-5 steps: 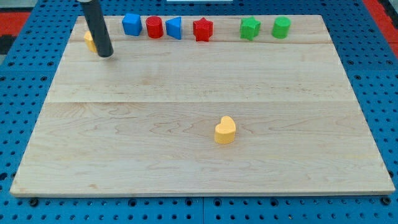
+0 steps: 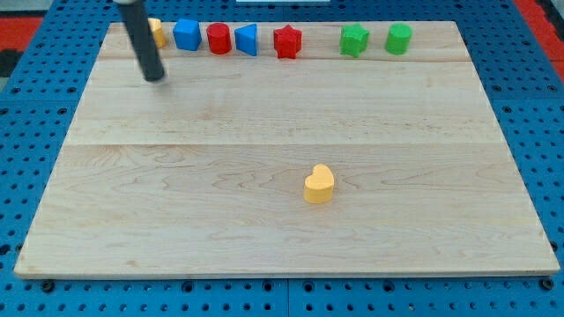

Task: Move your arm right to the yellow heart

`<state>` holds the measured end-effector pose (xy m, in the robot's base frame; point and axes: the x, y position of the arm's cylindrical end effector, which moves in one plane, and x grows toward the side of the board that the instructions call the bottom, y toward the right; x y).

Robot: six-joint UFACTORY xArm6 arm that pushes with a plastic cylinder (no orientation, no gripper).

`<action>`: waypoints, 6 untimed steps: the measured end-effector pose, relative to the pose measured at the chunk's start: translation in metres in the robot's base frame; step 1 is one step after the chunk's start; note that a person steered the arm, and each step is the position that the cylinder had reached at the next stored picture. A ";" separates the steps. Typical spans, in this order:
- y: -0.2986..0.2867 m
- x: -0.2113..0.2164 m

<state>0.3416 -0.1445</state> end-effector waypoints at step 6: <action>0.171 0.142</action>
